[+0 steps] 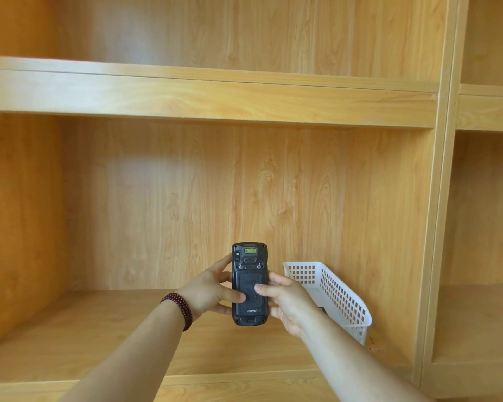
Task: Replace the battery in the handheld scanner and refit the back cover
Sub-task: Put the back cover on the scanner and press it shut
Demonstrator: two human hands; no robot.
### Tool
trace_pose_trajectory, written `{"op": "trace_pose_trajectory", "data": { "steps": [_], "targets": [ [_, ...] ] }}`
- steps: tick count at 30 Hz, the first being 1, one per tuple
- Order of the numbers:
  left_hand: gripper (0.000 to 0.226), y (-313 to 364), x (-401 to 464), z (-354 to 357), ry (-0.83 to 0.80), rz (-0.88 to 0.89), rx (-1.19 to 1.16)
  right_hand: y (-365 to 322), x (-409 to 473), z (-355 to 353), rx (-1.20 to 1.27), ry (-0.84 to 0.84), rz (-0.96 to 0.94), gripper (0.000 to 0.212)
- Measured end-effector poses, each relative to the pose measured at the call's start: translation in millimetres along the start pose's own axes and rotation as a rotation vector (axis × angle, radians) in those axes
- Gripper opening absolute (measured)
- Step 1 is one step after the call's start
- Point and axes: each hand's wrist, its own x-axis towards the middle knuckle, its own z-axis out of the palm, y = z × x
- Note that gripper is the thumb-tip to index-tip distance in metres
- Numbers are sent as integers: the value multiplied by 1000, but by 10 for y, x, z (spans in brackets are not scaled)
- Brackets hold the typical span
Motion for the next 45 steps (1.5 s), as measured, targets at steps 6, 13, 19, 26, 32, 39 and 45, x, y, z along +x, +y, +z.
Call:
{"op": "trace_pose_trajectory", "data": {
  "steps": [6,13,19,26,32,39,45],
  "targets": [
    [102,-19,-8,36,25,3,-3,3,-10,-19,-59,-23,-23,43],
    [58,-5,-31,22,24,24,-38,3,-14,-53,-94,-71,-30,44],
    [35,26,-32,40,48,34,-19,-8,4,-21,-93,-5,-27,22],
    [46,161,53,-41,100,98,-116,-25,1,7,-69,-7,-51,21],
    [64,141,81,-64,102,122,-128,-78,10,5,-261,94,-248,36],
    [64,124,109,-59,108,145,-165,-126,20,-37,-663,28,-432,30],
    [63,114,100,-54,113,157,-179,-190,50,-59,-743,37,-441,23]
  ]
}}
